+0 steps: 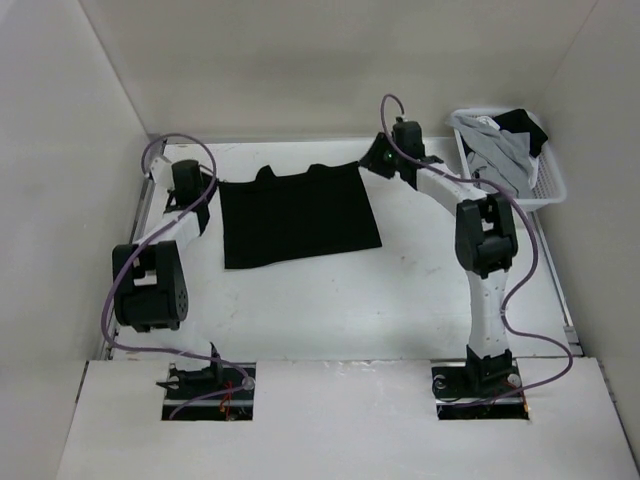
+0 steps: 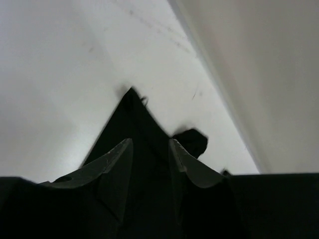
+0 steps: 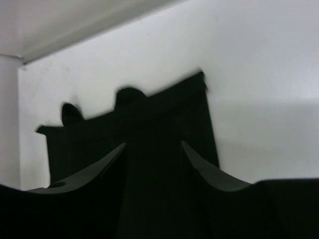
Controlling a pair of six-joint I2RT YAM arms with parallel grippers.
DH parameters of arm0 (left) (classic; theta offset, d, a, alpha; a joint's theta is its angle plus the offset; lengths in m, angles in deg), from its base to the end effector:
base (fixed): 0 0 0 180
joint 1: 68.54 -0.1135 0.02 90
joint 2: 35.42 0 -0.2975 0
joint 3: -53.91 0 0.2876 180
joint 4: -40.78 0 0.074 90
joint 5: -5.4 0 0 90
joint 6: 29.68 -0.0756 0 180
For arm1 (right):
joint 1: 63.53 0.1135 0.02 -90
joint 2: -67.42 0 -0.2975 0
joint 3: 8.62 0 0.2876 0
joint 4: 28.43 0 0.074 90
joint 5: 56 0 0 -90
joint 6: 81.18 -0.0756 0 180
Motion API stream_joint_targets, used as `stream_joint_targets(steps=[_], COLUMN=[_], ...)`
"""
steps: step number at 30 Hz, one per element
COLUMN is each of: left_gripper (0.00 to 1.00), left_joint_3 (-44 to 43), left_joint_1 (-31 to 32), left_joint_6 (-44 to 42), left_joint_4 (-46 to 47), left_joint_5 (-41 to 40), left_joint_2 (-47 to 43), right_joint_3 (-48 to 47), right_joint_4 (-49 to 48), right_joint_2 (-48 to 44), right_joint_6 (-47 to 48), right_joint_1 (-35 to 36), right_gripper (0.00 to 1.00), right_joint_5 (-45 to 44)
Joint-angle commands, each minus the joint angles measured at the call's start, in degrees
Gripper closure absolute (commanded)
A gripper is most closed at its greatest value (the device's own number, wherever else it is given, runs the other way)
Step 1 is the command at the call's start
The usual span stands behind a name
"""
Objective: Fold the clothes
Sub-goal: Fold the tank top
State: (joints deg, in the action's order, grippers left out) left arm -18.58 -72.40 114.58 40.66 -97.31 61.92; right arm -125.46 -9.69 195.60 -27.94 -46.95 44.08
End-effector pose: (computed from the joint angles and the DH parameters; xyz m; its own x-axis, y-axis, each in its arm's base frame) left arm 0.4508 0.0471 0.2253 -0.0312 -0.7957 -0.6049 -0.4965 0.5376 -0.6816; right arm 0.5850 0.1880 0.2164 -0.6399 0.4243 -0.6408 -0.0539 0.8070 0.5881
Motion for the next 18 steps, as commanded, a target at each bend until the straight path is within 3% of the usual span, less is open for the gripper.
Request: stream_joint_targets(steps=[1,4,6,9,13,18], left_gripper=[0.67,0.69,0.71,0.73,0.76,0.67], left_joint_3=[12.4,26.6,34.0,40.6,43.9,45.9], left_joint_1=[2.7,6.3,7.2,7.1,5.3,2.8], left_joint_6=[0.0,-0.1,1.0,3.7,7.4,9.5], left_joint_4=[5.1,4.6,1.0,-9.5,-21.4,-23.1], left_joint_5=[-1.9,-4.2,-3.9,-2.5,2.1,8.0], left_joint_2=[-13.1,-25.3,-33.8,-45.1,-53.6,-55.7], right_joint_3=[15.8,34.1,42.4,50.2,54.1,58.6], right_joint_4=[-7.4,-17.7,-21.5,-24.1,-23.9,-24.1], right_joint_2=[-12.9,-23.7,-28.8,-34.3,-38.1,-41.4], right_joint_6=[0.0,-2.4,-3.7,-4.1,-4.5,-4.1], right_joint_1=[0.8,2.7,3.8,5.0,5.7,6.8], right_gripper=[0.57,0.87,0.96,0.98,0.97,0.95], right_joint_5=[-1.1,-1.6,-1.5,-2.0,-3.1,-3.6])
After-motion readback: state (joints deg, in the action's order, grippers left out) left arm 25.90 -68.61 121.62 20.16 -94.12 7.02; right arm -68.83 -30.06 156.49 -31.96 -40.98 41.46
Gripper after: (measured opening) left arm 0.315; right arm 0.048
